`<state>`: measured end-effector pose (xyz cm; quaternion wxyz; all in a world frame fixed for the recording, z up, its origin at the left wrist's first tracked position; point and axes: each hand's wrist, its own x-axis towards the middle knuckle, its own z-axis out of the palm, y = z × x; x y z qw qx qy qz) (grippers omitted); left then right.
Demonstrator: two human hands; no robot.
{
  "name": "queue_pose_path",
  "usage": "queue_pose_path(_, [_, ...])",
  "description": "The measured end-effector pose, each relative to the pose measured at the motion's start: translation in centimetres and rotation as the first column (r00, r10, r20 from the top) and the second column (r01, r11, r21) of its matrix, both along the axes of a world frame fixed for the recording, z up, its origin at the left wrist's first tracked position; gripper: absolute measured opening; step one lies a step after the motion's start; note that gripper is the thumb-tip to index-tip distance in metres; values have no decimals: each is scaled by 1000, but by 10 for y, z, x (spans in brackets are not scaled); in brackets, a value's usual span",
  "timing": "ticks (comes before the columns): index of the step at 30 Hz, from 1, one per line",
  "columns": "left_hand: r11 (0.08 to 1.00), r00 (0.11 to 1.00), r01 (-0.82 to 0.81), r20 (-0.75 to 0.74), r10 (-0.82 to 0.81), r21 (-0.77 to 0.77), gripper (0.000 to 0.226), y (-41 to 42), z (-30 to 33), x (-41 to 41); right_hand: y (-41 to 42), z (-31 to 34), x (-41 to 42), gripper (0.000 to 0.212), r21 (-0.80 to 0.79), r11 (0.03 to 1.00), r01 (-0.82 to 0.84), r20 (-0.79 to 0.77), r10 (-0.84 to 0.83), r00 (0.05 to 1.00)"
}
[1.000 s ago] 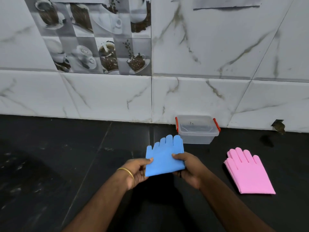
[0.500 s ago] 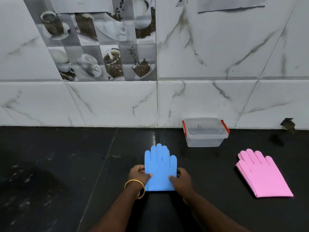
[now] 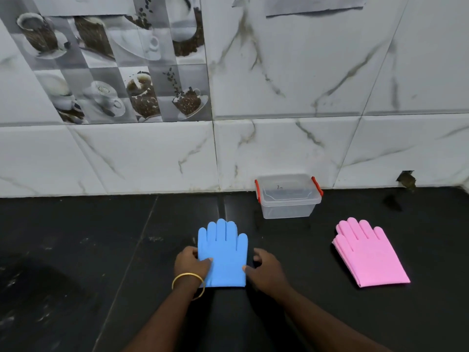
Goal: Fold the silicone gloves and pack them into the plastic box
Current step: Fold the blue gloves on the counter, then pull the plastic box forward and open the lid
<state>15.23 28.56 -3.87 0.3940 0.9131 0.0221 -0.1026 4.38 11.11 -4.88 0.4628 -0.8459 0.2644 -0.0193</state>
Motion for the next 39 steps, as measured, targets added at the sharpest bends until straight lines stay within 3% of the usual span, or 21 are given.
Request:
queue_pose_path(2, [972, 990, 67, 109, -93, 226, 55, -12, 6, -10, -20, 5, -14, 52, -183, 983, 33, 102, -15, 995])
queue_pose_path(4, [915, 947, 133, 222, -230, 380, 69, -32, 13, -23, -51, 8, -31, 35, -459, 884, 84, 219, 21, 975])
queue_pose_path(7, [817, 851, 280, 264, -455, 504, 69, -69, 15, -40, -103, 6, -60, 45, -676, 723, 144, 148, -58, 987])
queue_pose_path(11, [751, 832, 398, 139, -538, 527, 74, -107, 9, -52, -149, -8, -93, 77, -717, 652, 247, 35, -320, 947])
queue_pose_path(16, [744, 808, 416, 163, -566, 523, 71, -142, 12, -46, -176, -18, -96, 72, -701, 687, 190, -78, -339, 938])
queue_pose_path(26, [762, 781, 355, 275, -560, 542, 79, -215, 55, 21, -223, 53, 18, 82, -641, 744, 190, 155, -118, 981])
queue_pose_path(34, [728, 823, 370, 159, -545, 578, 86, -261, 58, 75, -242, 59, 94, 88, -652, 757, 44, 40, -24, 999])
queue_pose_path(39, [711, 796, 401, 165, -583, 578, 87, -269, 44, 90, -248, 45, 112, 86, -674, 738, -46, -41, 25, 999])
